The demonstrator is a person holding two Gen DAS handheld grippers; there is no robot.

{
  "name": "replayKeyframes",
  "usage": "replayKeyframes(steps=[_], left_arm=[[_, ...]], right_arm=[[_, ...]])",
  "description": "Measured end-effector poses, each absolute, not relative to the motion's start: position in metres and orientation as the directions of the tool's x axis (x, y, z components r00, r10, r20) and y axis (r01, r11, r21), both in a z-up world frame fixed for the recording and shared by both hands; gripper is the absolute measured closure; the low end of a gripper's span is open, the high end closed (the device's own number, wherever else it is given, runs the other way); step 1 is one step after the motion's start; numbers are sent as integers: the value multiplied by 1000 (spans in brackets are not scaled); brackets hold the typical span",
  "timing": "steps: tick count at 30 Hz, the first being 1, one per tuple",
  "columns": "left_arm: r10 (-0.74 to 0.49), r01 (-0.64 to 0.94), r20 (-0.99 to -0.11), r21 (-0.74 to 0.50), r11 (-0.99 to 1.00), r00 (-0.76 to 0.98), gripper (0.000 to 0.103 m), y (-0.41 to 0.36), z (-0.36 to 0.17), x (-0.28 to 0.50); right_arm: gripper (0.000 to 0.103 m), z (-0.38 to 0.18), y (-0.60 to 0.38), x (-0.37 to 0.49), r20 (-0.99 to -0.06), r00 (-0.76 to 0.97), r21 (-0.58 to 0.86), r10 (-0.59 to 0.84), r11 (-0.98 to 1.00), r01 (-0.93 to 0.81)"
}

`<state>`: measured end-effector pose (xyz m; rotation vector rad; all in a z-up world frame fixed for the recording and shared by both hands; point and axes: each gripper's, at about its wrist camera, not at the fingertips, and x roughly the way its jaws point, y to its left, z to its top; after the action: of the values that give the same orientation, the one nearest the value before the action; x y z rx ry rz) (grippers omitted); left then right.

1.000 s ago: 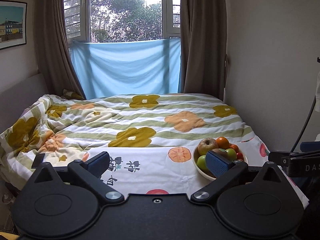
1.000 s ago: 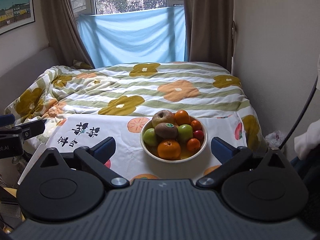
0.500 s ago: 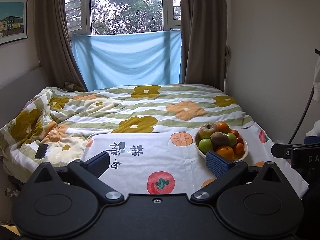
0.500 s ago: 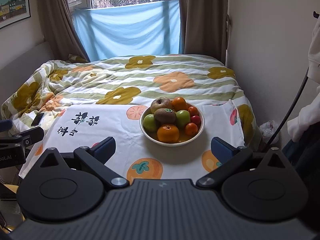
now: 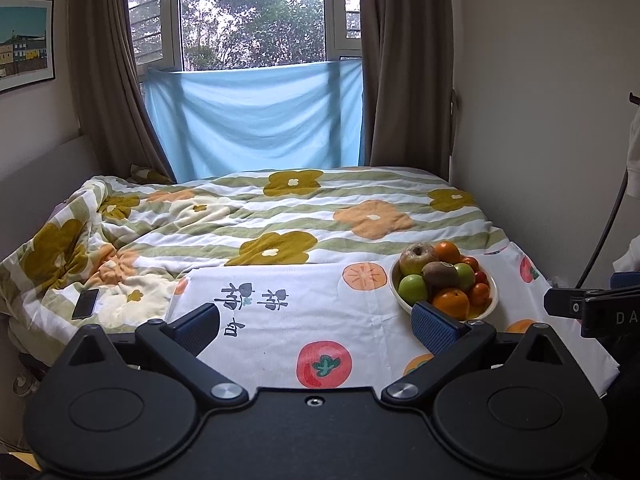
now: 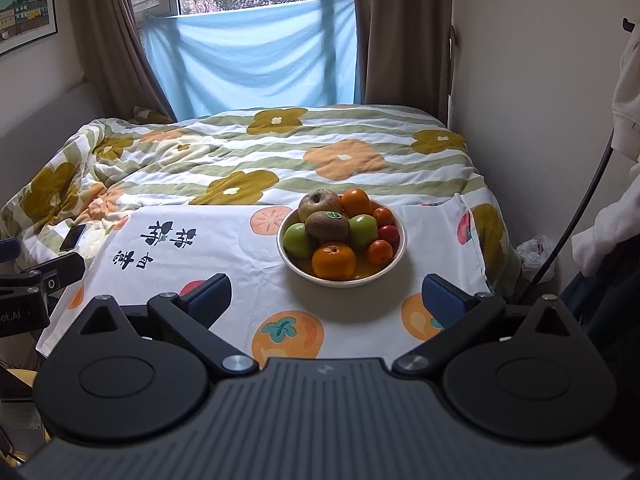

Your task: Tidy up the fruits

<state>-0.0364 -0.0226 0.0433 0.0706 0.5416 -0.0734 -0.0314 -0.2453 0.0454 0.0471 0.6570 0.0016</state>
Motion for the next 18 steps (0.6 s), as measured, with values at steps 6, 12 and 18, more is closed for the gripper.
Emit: replayKeyframes(steps=[6,12,18], left_arm=[[-50,87,-517,47,995,855,0,-22,43,-37],[-51,88,-519,45,995,853,0,-21,43,-37],[-53,87,-521,42,995,852,0,-21,43,-37]], right_arm=[[0,45,-245,-31,-610,792,45,14,999,17],[0,45,-246,-30,-612,791,46,15,999,17],[0,43,-247,-30,-617,787,48,14,999,19]])
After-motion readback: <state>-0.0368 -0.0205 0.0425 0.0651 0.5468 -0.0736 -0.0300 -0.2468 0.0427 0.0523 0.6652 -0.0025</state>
